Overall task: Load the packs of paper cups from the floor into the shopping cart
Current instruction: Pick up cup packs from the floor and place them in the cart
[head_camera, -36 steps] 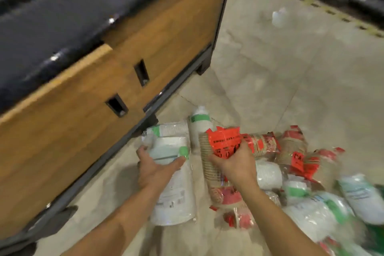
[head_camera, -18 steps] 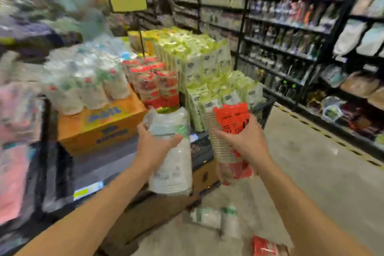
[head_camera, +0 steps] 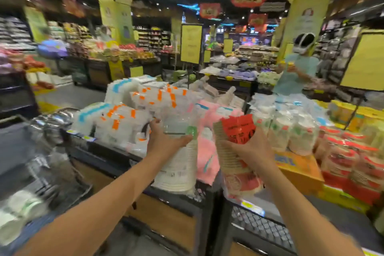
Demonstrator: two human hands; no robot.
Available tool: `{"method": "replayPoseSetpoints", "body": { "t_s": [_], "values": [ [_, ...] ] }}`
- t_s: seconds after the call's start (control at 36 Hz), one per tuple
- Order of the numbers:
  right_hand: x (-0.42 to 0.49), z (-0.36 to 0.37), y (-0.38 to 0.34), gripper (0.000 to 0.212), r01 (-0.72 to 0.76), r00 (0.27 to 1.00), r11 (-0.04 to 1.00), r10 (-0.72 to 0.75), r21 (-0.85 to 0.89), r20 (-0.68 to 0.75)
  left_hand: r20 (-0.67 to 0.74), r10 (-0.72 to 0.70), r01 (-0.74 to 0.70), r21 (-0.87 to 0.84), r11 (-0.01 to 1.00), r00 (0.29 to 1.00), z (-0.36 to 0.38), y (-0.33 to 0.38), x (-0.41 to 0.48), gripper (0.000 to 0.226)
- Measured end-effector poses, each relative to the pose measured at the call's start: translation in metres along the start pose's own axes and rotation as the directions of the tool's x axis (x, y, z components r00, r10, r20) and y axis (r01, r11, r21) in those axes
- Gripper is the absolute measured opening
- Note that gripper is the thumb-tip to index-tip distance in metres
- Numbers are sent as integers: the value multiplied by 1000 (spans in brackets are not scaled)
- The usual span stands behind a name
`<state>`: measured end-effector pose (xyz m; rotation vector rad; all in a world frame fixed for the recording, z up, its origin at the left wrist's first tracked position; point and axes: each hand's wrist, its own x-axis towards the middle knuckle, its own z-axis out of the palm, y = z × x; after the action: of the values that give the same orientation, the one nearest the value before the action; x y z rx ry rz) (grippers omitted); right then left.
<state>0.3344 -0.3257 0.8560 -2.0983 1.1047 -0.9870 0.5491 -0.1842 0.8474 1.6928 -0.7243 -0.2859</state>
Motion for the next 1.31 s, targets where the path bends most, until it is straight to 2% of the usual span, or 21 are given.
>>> {"method": "replayPoseSetpoints", "body": {
  "t_s": [0.06,0.17,0.25,0.33,0.39,0.47,0.56,0.61,0.67,0.81,0.89,0.97,1.08,1.17,1.28,1.31],
  "values": [
    [9,46,-35,72,48,996,998,-50,32,69,-79,-36,38,19,999,996,-49,-18,15,115],
    [25,145,-101,48,119,970,987,-139,110,200,-255,-67,74,19,997,965,-142,-59,47,113],
    [33,227,-154,53,165,938,975,-201,147,282,-373,-117,127,2,992,921,-214,-98,72,109],
    [37,285,-188,54,150,915,968,-214,203,341,-431,-133,148,2,989,893,-265,-125,86,101],
    [39,329,-216,65,159,891,964,-233,214,389,-468,-183,197,-18,980,865,-305,-145,96,97],
    [41,388,-253,59,171,836,958,-265,231,481,-522,-241,264,-31,964,819,-359,-170,110,99],
    [48,438,-280,66,182,799,949,-296,259,524,-574,-273,309,-36,950,772,-401,-190,127,104],
    [56,471,-291,57,201,766,939,-329,280,553,-601,-290,336,-38,941,745,-422,-203,140,106],
    [67,502,-298,57,208,738,932,-349,298,578,-625,-312,362,-50,931,715,-437,-215,155,108],
    [99,572,-310,47,217,612,913,-403,345,680,-705,-341,404,-85,911,621,-455,-249,191,112],
    [119,619,-312,44,222,573,900,-432,375,696,-750,-368,418,-134,898,550,-461,-271,207,121],
    [128,664,-315,56,182,524,920,-390,348,757,-785,-418,473,-183,862,457,-468,-291,217,120],
    [133,727,-326,87,177,466,933,-359,312,809,-817,-442,476,-241,846,371,-485,-310,229,116],
    [125,762,-342,92,219,445,932,-358,288,821,-831,-437,454,-259,852,345,-504,-325,236,109],
    [110,794,-362,83,205,417,949,-308,241,855,-831,-462,485,-280,829,310,-540,-354,241,116],
    [107,803,-366,89,197,406,955,-286,223,868,-829,-466,491,-281,825,309,-549,-362,242,115]
  ]
}}
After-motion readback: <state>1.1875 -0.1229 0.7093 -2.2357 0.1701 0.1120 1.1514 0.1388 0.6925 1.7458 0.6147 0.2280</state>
